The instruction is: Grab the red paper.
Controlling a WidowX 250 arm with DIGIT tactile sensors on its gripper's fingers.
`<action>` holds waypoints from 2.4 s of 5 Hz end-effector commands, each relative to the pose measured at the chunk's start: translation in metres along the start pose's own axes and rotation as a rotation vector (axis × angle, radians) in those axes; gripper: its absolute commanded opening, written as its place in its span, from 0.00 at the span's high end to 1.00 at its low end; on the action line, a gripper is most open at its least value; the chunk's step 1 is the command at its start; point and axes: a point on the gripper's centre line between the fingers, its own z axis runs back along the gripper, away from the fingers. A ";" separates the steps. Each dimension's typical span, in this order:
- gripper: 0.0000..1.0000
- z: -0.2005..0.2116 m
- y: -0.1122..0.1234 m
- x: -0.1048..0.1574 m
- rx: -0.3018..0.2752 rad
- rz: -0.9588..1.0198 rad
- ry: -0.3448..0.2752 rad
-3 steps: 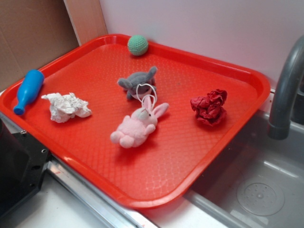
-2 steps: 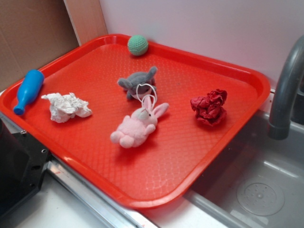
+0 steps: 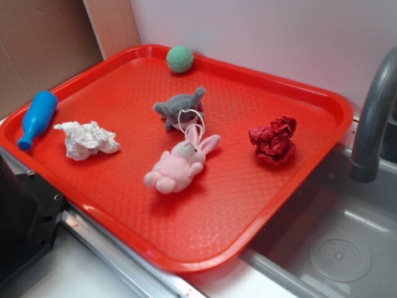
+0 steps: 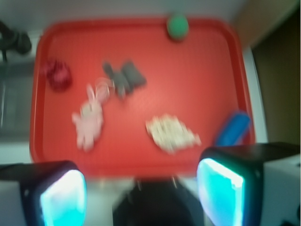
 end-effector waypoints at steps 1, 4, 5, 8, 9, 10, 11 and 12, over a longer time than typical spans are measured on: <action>0.00 -0.065 -0.052 0.053 -0.129 -0.190 -0.123; 0.00 -0.180 -0.059 0.084 -0.176 -0.332 -0.022; 0.00 -0.195 -0.074 0.096 -0.279 -0.386 -0.052; 0.00 -0.145 -0.089 0.092 -0.194 -0.643 -0.009; 0.00 -0.144 -0.095 0.112 -0.145 -0.690 -0.001; 0.00 -0.158 -0.097 0.120 -0.138 -0.710 0.011; 0.00 -0.179 -0.106 0.116 -0.180 -0.763 0.033; 0.00 -0.188 -0.109 0.099 -0.185 -0.808 0.070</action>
